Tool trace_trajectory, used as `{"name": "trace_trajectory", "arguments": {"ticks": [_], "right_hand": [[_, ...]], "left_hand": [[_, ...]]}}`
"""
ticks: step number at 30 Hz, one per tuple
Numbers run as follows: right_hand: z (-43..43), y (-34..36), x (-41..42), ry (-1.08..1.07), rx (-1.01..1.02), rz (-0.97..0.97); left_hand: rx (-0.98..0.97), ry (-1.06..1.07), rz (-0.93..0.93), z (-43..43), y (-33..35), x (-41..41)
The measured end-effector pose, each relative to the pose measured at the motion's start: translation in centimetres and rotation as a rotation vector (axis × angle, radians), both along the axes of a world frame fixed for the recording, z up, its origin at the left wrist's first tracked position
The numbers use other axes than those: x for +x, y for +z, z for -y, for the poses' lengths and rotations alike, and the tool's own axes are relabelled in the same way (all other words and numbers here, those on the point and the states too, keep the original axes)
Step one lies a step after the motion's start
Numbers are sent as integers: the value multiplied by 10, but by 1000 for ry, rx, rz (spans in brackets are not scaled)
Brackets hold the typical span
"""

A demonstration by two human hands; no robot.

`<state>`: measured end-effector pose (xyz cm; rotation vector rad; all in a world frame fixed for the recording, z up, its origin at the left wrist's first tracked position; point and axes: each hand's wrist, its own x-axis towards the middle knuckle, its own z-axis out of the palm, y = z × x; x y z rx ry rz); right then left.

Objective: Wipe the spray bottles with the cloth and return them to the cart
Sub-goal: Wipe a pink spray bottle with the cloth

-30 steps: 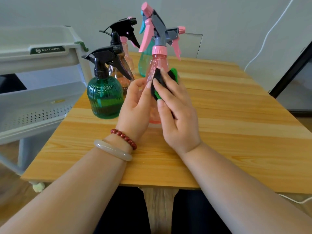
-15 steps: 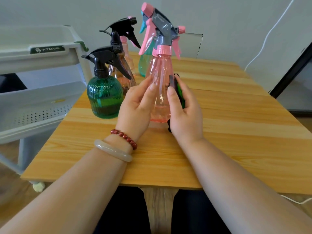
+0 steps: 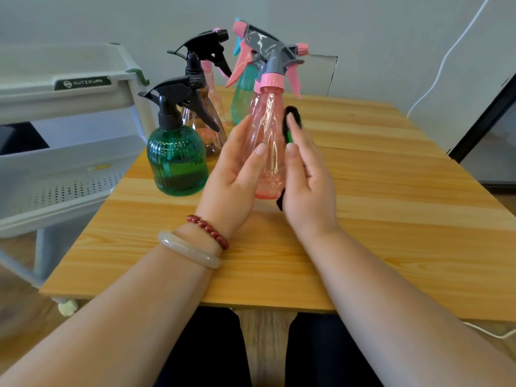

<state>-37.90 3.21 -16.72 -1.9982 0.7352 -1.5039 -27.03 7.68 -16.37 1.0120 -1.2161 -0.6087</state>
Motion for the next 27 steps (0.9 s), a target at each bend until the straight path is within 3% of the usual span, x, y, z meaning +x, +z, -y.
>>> {"name": "trace_trajectory", "arguments": {"ticks": [2,6,8,11,16,21,27], "right_hand": [[-2,-1,-2,5,36,17],[-6,-2,-1,46,-273,-167],[-3,-3,2,54,-173,-90],[-2,-1,1,19,134,60],[-7,-3,2,39,-280,-190],[-3,-1,2,5,102,45],[-8,-3,2,24,-356,-145]], "left_hand": [[22,32,19,1,0,-1],[14,79,54,1,1,3],[6,98,81,0,1,4],[21,119,76,-1,0,0],[9,103,47,2,1,2],[21,114,57,-2,1,1],[22,98,-3,4,-2,3]]}}
